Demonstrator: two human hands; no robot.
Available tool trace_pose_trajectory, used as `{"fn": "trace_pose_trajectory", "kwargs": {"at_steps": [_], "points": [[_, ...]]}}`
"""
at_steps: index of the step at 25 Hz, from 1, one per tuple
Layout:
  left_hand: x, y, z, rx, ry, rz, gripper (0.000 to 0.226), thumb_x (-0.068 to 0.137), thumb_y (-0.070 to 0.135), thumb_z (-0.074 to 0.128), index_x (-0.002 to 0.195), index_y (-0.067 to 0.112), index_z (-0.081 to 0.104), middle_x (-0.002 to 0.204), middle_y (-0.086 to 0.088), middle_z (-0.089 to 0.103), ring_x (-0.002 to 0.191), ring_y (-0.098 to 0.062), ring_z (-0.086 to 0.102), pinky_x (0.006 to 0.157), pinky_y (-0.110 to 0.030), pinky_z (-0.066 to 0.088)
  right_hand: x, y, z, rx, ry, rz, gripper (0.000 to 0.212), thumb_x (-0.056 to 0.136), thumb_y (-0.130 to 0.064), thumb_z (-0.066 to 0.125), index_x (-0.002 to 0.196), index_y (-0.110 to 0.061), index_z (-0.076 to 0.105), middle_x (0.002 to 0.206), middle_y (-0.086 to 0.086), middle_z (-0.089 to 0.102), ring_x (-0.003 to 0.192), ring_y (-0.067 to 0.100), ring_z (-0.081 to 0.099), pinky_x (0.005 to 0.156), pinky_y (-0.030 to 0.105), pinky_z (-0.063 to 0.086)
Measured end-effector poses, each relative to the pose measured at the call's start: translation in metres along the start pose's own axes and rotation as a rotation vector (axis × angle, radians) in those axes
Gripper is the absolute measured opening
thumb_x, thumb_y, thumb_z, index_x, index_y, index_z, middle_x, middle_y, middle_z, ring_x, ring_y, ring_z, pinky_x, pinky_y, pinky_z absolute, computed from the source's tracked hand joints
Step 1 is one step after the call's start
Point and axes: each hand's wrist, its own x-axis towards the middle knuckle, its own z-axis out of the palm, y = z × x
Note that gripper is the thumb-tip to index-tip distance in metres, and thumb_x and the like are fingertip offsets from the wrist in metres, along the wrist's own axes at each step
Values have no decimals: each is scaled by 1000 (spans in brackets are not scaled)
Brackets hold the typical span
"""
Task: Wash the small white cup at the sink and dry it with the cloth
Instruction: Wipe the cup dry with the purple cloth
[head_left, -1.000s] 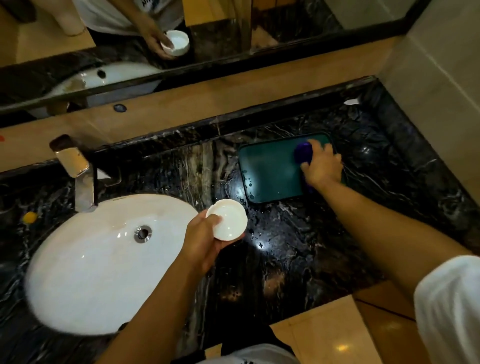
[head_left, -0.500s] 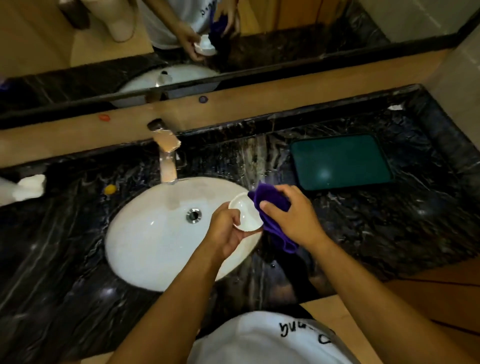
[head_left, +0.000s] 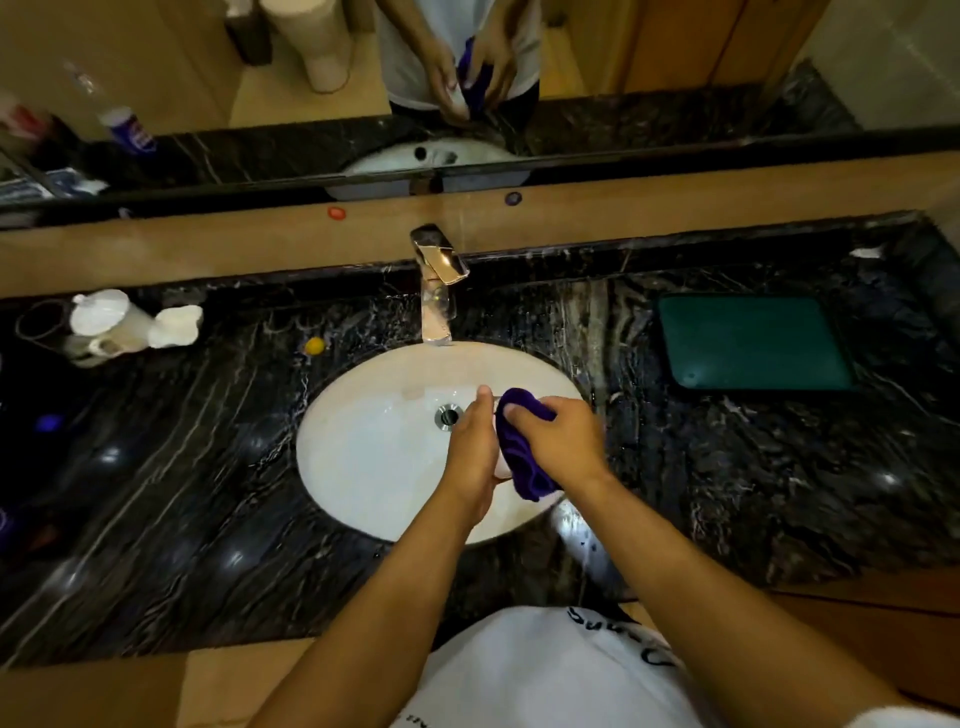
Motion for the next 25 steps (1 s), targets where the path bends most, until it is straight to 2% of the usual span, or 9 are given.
{"fn": "trace_pose_trajectory", "kwargs": {"at_steps": [2,4,7,11,13,16,18,21,25], "points": [[-1,8,-8,7,5,26,47,102,54,42,119,18,67,112,-12,77,99,-28,75,71,-43,63,-4,0,3,118,-92,-97,34,84,-43,72,63,-17,66,54,-2,63,50,10,57,53,29,47],[-3,17,-14,-26,-15,23,45,101,48,47,109,11,71,102,-15,78,91,-28,76,69,-40,60,-9,-3,1,207,-236,-212,27,88,-39,69,69,-19,68,60,-2,67,53,7,58,53,21,46],[-8,26,-17,-27,-26,8,39,100,41,48,86,13,72,79,-10,75,76,-26,70,66,-36,56,-7,-11,-11,190,-445,-301,20,91,-30,68,76,-18,70,64,-3,68,56,7,60,55,21,47],[-14,34,-16,-29,-12,-2,35,97,35,53,84,9,74,78,-12,74,71,-25,71,70,-39,56,1,-37,-34,-240,-643,-462,22,87,-32,71,71,-18,68,62,-4,65,56,12,59,56,27,49],[-17,37,-12,-28,-16,1,31,95,32,56,82,10,74,77,-12,74,70,-24,70,71,-40,55,4,-56,-39,-544,-667,-580,22,85,-36,69,67,-25,63,65,-3,62,64,20,62,61,34,52],[-19,39,-7,-44,-16,-2,28,93,34,57,84,14,74,77,-10,72,75,-27,67,72,-42,52,-2,-69,-35,-896,-514,-696,10,83,-35,64,84,-25,65,82,2,64,75,27,63,62,36,49],[-18,47,-8,-49,8,-37,31,91,38,58,96,12,74,86,-13,74,81,-30,68,75,-44,54,-13,-60,-24,-985,-339,-698,26,85,-32,63,107,-19,67,96,7,65,78,29,62,61,35,40],[-18,53,-16,-57,-7,-123,33,90,43,55,96,13,69,81,-14,72,79,-29,66,65,-41,58,-22,-49,-9,-841,-147,-595,35,87,-26,62,120,-15,61,105,11,64,84,32,65,62,36,39],[-20,56,-21,-37,-74,-151,35,94,44,49,97,15,67,83,-12,74,85,-31,67,69,-47,60,-23,-43,1,-504,80,-620,25,91,-32,64,110,-16,64,99,6,64,82,25,62,66,34,46]]}}
